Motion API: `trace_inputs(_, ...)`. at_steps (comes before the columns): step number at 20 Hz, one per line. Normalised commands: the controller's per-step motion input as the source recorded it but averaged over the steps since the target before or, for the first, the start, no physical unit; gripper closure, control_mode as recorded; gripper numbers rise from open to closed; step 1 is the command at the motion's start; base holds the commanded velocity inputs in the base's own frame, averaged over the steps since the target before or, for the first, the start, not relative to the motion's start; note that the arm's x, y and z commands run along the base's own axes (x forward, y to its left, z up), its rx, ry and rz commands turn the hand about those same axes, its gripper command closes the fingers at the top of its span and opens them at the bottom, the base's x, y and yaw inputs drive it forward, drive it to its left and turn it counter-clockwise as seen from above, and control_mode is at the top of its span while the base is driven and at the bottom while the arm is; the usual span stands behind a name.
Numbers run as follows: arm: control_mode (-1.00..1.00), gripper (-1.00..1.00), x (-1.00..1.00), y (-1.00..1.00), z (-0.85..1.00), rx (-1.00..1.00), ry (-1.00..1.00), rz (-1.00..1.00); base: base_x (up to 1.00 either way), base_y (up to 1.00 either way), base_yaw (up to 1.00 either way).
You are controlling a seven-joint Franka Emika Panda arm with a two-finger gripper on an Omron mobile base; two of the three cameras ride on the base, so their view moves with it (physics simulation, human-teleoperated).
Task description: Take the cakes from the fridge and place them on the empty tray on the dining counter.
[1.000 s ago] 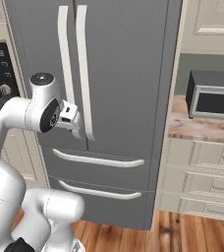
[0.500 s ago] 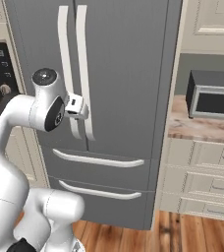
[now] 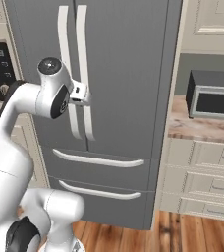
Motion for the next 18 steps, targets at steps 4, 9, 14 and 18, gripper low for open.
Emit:
trace_inputs(4,-1.00,-1.00,0.45,0.00,0.10,0.00,-0.02,-0.01,0.00,0.00,0.00)
trace_inputs(9,-1.00,-1.00,0.44,0.00,0.00,-0.03,-0.05,-0.02,0.00,0.00,0.00)
trace_inputs(14,-1.00,-1.00,0.37,0.00,0.00,-0.05,-0.10,-0.01,0.00,0.00,0.00)
trace_inputs(18,-1.00,-1.00,0.25,0.00,-0.05,-0.04,-0.07,0.00,0.00,0.00,0.00)
